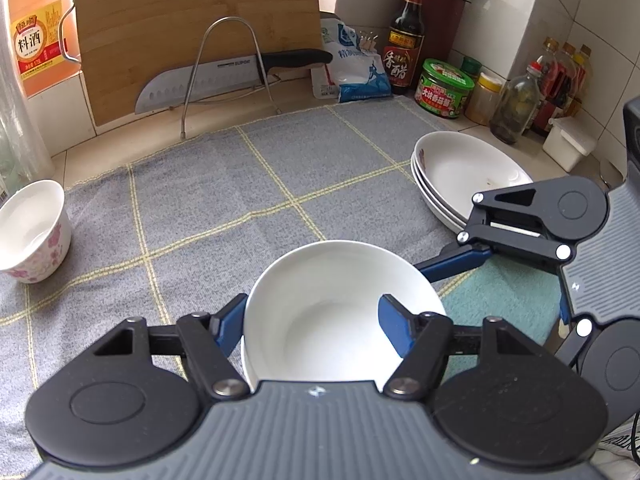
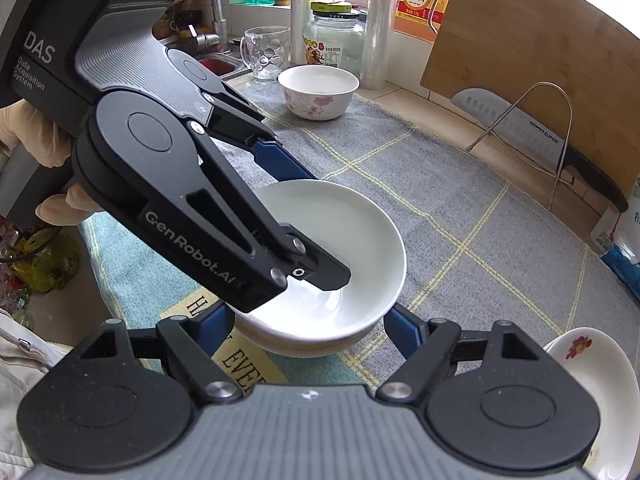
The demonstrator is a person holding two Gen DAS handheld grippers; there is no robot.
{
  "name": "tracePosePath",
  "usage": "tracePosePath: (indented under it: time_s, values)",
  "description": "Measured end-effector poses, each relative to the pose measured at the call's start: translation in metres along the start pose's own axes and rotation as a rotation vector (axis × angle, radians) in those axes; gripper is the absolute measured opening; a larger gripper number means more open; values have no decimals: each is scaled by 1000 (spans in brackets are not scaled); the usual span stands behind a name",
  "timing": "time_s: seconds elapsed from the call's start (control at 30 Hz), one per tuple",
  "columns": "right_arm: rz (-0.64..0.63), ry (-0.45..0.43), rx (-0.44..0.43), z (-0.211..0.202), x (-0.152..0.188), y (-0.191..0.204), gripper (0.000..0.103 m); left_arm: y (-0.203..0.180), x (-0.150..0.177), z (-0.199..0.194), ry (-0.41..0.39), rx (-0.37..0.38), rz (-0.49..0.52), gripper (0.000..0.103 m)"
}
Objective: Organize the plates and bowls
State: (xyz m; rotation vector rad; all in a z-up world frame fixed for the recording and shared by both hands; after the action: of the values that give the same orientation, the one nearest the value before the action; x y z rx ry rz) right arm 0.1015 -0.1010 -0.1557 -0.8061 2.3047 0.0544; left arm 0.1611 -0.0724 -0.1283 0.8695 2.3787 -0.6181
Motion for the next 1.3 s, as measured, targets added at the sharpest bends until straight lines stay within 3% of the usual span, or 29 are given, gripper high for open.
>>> tracePosePath:
  time_s: [0.37,0.43,0.5,0.77,1.13,1.3]
  values:
    - [13,5,-14,3,1,0,86,3,1,1,-3,3,-9,71]
    - [10,0,-9,2,0,1,90,4,0,0,-9,-6,2,77]
    - [12,-22,1,-1,-3,1,102,5,0,-2,-18,-9,6,82]
    - [50,-65,24,-13,-13,-13,102,22,3,-18,-47,-45,-25,86]
    - [93,-37,75,-7,-5,-30,102,45,21,-44,-98,-91,-88,87]
    - [97,-57,91,-8,-20,-32,102,70,26,-56,-124,-130,-116,87]
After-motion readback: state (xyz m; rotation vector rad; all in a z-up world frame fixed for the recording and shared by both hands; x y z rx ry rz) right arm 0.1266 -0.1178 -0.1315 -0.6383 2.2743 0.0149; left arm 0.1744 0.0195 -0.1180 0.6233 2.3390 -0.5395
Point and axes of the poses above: each gripper's, at about its wrist camera, not at the fingertips, and z roughly the way its jaws point, y to its left, x to its underside, the point moved 10 cm from there along z, roughly the way its jaws point, and after that the axes turned 10 degrees about x, right-handed, at the moved point
